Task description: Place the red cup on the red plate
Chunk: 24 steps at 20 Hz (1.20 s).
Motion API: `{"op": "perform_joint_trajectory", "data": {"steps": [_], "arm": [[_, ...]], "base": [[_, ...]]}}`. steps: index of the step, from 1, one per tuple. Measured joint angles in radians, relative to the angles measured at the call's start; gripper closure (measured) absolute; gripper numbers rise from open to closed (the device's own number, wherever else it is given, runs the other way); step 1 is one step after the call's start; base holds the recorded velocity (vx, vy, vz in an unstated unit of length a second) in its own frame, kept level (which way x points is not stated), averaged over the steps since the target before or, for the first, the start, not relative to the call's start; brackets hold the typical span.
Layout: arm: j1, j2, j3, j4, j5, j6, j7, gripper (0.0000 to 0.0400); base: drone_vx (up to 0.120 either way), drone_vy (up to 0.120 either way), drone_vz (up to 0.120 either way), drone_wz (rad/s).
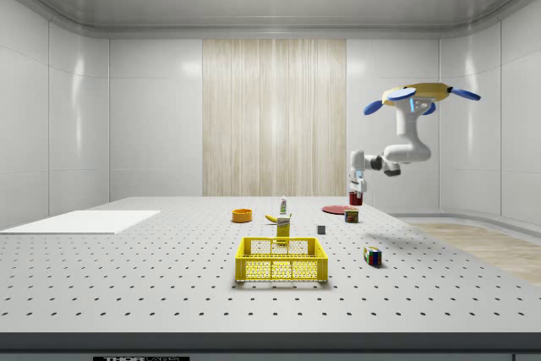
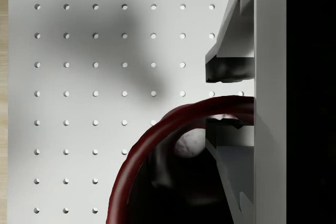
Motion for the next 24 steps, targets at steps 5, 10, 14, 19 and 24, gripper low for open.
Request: {"op": "perform_joint_trajectory", "data": {"steps": [5, 10, 14, 19, 24], "arm": [[-0.003, -0.011, 0.002, 0.001, 0.005, 0.010, 0.003, 0.0301], [-0.006, -0.021, 0.004, 0.001, 0.009, 0.020, 0.005, 0.0301], [-0.008, -0.029, 0.005, 0.002, 0.013, 0.027, 0.007, 0.0301], [-0.010, -0.039, 0.007, 0.002, 0.017, 0.036, 0.009, 0.0301], [-0.012, -0.047, 0.008, 0.002, 0.020, 0.044, 0.011, 0.0301]], "base": [[0.000, -0.120, 0.000, 0.000], [0.000, -0.120, 0.000, 0.000], [0.000, -0.120, 0.000, 0.000], [0.000, -0.120, 0.000, 0.000], [0.000, -0.120, 0.000, 0.000]]}}
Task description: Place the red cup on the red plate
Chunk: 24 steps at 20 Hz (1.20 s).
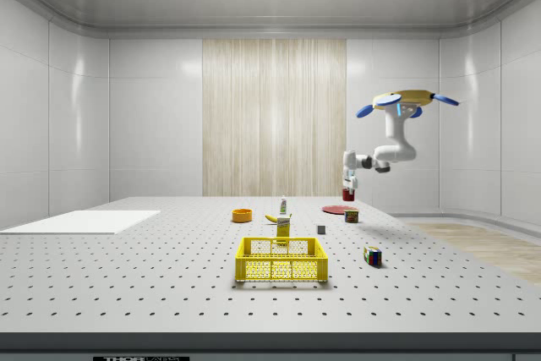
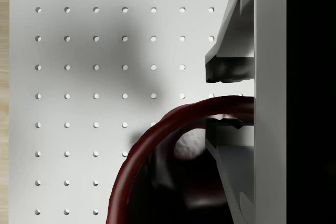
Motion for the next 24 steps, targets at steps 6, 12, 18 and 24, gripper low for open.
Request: {"op": "perform_joint_trajectory", "data": {"steps": [6, 12, 18, 24], "arm": [[-0.002, -0.010, 0.002, 0.000, 0.004, 0.009, 0.002, 0.0301], [-0.005, -0.019, 0.003, 0.001, 0.008, 0.017, 0.004, 0.0301], [-0.007, -0.027, 0.004, 0.001, 0.011, 0.025, 0.005, 0.0301], [-0.009, -0.034, 0.005, 0.002, 0.014, 0.032, 0.007, 0.0301]], "base": [[0.000, -0.120, 0.000, 0.000], [0.000, -0.120, 0.000, 0.000], [0.000, -0.120, 0.000, 0.000], [0.000, -0.120, 0.000, 0.000]]}}
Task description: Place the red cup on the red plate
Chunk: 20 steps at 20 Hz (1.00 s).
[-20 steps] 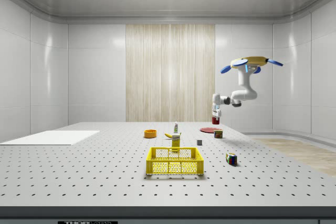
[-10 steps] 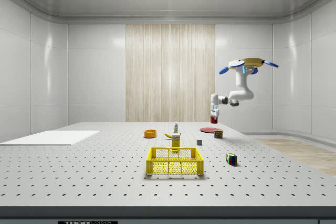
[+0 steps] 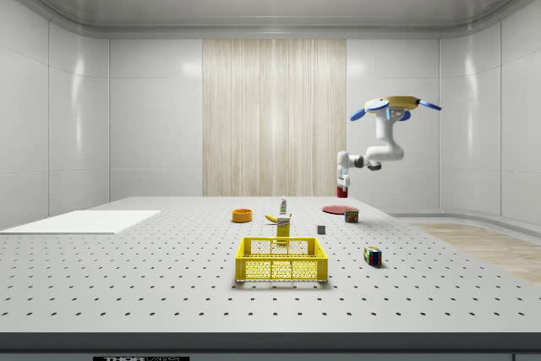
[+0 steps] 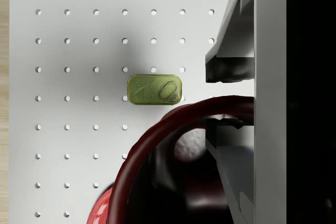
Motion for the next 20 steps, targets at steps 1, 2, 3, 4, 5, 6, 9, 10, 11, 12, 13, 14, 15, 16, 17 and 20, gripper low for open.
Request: {"op": "perform_joint_trajectory", "data": {"steps": [1, 2, 3, 4, 5, 6, 9, 10, 11, 12, 13, 14, 15, 16, 17, 20], "arm": [[0.000, -0.001, 0.000, 0.000, 0.000, 0.001, 0.000, 0.0301], [-0.001, -0.002, 0.000, 0.000, 0.001, 0.002, 0.000, 0.0301], [-0.001, -0.004, 0.001, 0.000, 0.001, 0.003, 0.001, 0.0301], [-0.001, -0.005, 0.001, 0.000, 0.002, 0.004, 0.001, 0.0301], [-0.001, -0.006, 0.001, 0.000, 0.002, 0.005, 0.001, 0.0301], [-0.002, -0.007, 0.001, 0.000, 0.003, 0.006, 0.001, 0.0301], [-0.003, -0.010, 0.002, 0.000, 0.004, 0.009, 0.002, 0.0301], [-0.003, -0.011, 0.002, 0.001, 0.005, 0.010, 0.002, 0.0301], [-0.003, -0.012, 0.002, 0.001, 0.005, 0.011, 0.002, 0.0301], [-0.003, -0.013, 0.002, 0.001, 0.005, 0.012, 0.003, 0.0301], [-0.004, -0.014, 0.002, 0.001, 0.006, 0.013, 0.003, 0.0301], [-0.004, -0.015, 0.002, 0.001, 0.006, 0.014, 0.003, 0.0301], [-0.004, -0.016, 0.002, 0.001, 0.007, 0.015, 0.003, 0.0301], [-0.004, -0.017, 0.003, 0.001, 0.007, 0.016, 0.003, 0.0301], [-0.004, -0.018, 0.003, 0.001, 0.007, 0.017, 0.003, 0.0301], [-0.005, -0.021, 0.003, 0.001, 0.008, 0.019, 0.004, 0.0301]], "base": [[0.000, -0.120, 0.000, 0.000], [0.000, -0.120, 0.000, 0.000], [0.000, -0.120, 0.000, 0.000], [0.000, -0.120, 0.000, 0.000], [0.000, -0.120, 0.000, 0.000], [0.000, -0.120, 0.000, 0.000], [0.000, -0.120, 0.000, 0.000], [0.000, -0.120, 0.000, 0.000], [0.000, -0.120, -0.040, 0.000], [0.000, -0.120, -0.120, 0.000], [0.000, -0.120, -0.120, 0.000], [0.000, -0.120, -0.120, 0.000], [0.000, -0.120, -0.120, 0.000], [0.000, -0.120, -0.120, 0.000], [0.000, -0.120, -0.080, 0.000], [0.000, -0.120, -0.107, 0.000]]}}
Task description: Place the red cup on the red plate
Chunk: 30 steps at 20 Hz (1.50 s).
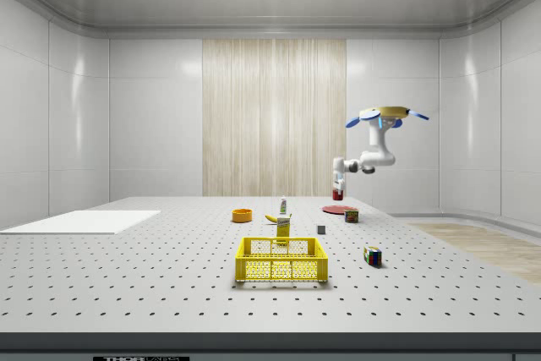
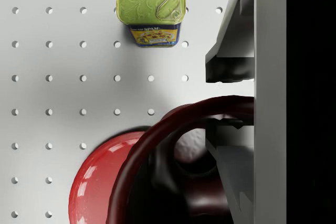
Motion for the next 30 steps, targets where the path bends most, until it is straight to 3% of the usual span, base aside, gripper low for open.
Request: {"op": "perform_joint_trajectory", "data": {"steps": [3, 9, 18, 30], "arm": [[-0.001, -0.003, 0.000, 0.000, 0.001, 0.002, 0.000, 0.0301], [-0.002, -0.007, 0.001, 0.000, 0.003, 0.007, 0.001, 0.0301], [-0.003, -0.014, 0.002, 0.001, 0.006, 0.013, 0.003, 0.0301], [-0.005, -0.021, 0.003, 0.001, 0.008, 0.020, 0.004, 0.0301]], "base": [[0.000, -0.120, -0.120, 0.000], [0.000, -0.120, -0.007, 0.000], [-0.116, -0.120, 0.000, 0.000], [0.000, -0.083, 0.000, 0.000]]}}
